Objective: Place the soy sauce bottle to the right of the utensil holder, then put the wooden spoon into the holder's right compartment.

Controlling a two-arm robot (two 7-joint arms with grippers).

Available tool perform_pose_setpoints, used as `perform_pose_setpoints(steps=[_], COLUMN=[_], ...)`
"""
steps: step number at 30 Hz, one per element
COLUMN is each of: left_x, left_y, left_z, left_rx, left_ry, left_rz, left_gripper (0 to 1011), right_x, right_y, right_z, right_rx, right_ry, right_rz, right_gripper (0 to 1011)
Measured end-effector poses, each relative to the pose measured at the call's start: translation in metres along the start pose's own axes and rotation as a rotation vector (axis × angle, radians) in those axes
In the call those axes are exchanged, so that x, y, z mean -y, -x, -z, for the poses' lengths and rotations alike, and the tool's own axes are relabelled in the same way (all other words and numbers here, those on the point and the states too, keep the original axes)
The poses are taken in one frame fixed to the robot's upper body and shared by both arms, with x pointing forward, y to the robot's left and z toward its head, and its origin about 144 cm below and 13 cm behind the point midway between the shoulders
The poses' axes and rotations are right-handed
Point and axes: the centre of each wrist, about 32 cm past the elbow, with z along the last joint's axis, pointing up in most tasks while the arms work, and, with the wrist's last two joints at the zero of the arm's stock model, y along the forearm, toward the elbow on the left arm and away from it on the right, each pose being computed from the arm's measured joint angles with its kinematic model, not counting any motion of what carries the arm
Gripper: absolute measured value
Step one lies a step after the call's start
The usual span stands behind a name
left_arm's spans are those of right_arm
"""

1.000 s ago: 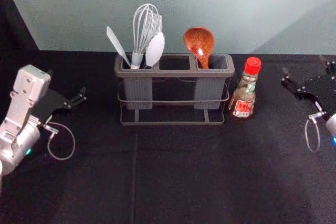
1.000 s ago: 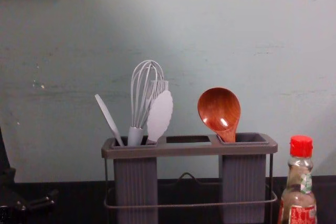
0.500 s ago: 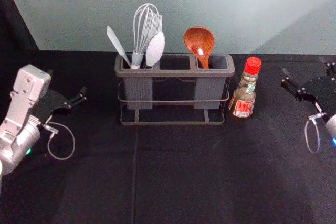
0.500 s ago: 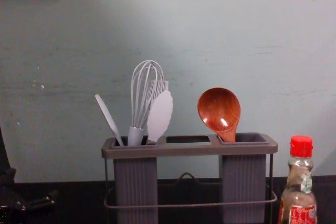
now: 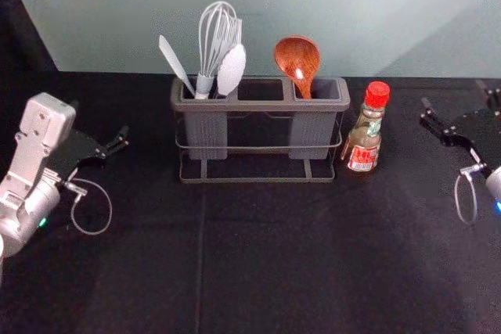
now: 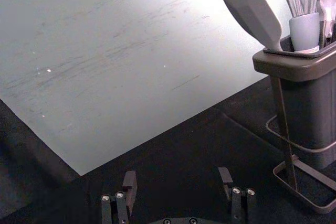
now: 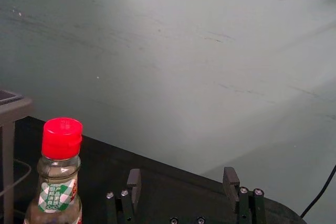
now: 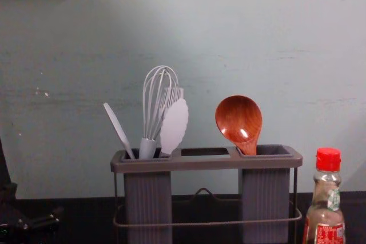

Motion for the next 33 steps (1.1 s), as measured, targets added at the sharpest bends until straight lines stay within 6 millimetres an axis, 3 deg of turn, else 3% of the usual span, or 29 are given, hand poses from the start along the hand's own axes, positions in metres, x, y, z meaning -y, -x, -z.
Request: perform_pose_setpoints(steps=[33], left_x=[0.0000], left_y=[0.0000], left_z=[0.0000], left_rx=[0.000], left_ry=[0.000], left_rz=[0.000], left_gripper=[1011], right_x=[0.0000], right_y=[-0.0001], right_z=[0.0000], right_rx=[0.000], right_ry=[0.000], right_rz=[0.000], right_gripper=[1004])
